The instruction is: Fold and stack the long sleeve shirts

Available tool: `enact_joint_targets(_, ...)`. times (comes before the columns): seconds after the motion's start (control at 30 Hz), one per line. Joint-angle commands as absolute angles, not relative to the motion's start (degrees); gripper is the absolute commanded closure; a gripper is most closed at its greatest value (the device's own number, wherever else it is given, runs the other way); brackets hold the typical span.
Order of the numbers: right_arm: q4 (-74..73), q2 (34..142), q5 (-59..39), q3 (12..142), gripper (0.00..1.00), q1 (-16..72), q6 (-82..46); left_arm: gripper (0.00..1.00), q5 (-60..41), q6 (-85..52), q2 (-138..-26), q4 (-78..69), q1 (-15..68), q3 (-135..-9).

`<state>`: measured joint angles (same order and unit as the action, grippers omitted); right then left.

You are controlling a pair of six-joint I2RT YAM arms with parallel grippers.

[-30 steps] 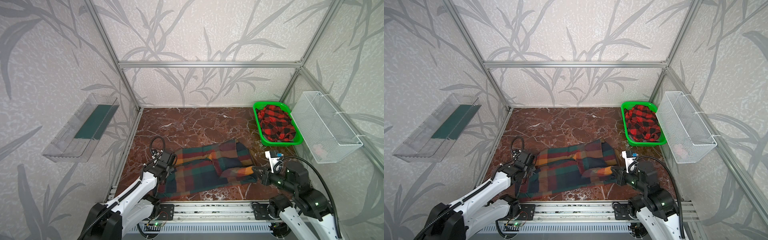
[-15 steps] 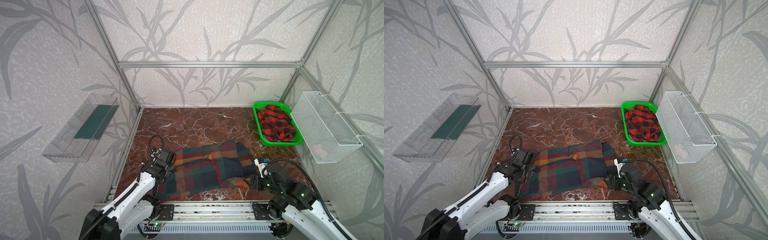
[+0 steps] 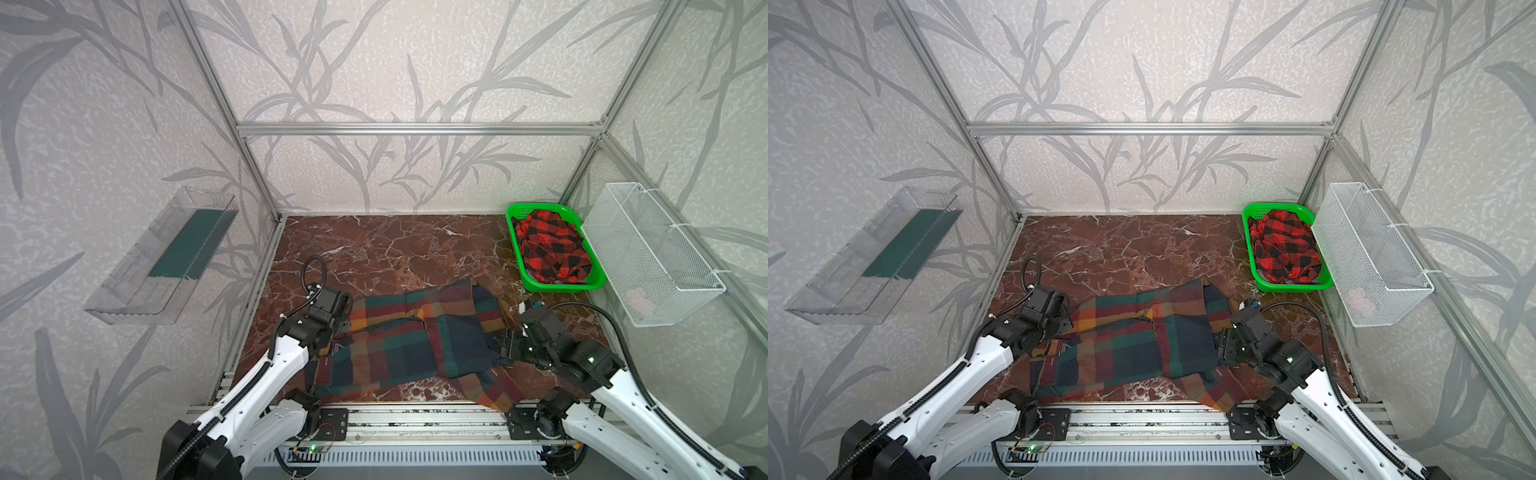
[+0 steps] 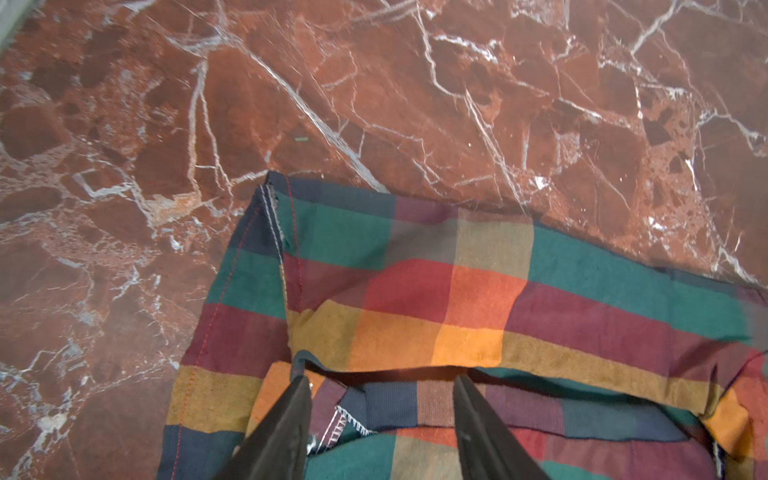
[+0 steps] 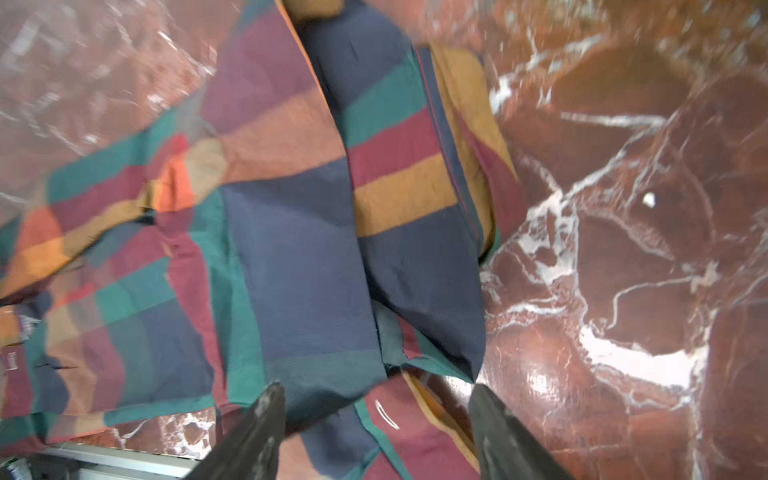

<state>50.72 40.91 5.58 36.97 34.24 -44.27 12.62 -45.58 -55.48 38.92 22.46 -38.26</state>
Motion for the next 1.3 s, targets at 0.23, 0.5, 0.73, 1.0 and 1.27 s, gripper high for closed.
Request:
enact_joint_targets(0.23, 41.29, 46.68, -2.11, 29.68, 0.33, 34.43, -43.22, 0.44, 6.50, -42.90, -60.05, 36.44, 22.94, -36.47)
enact_joint_targets(0.5, 34.09, 49.10, -3.71, 30.23, 0.43, 35.64, -38.68, 0.45, 2.02, -44.28, -71.45, 35.27, 23.11, -38.52)
enact_joint_targets(0.73, 22.90, 53.05, 6.32, 35.54, 0.37, 35.09, -29.42, 0.48, 1.01, -44.53, -78.92, 34.13, 23.29, -40.00)
enact_joint_targets(1.0, 5.24, 74.49, -5.70, 41.91, 0.31, 24.27, -26.50, 0.49, 3.73, -43.95, -76.67, 35.10, 23.28, -38.51)
enact_joint_targets(1.27, -5.39, 82.19, -11.40, 39.39, 0.40, 20.92, -27.29, 0.49, 4.91, -43.97, -75.98, 34.94, 23.29, -37.37)
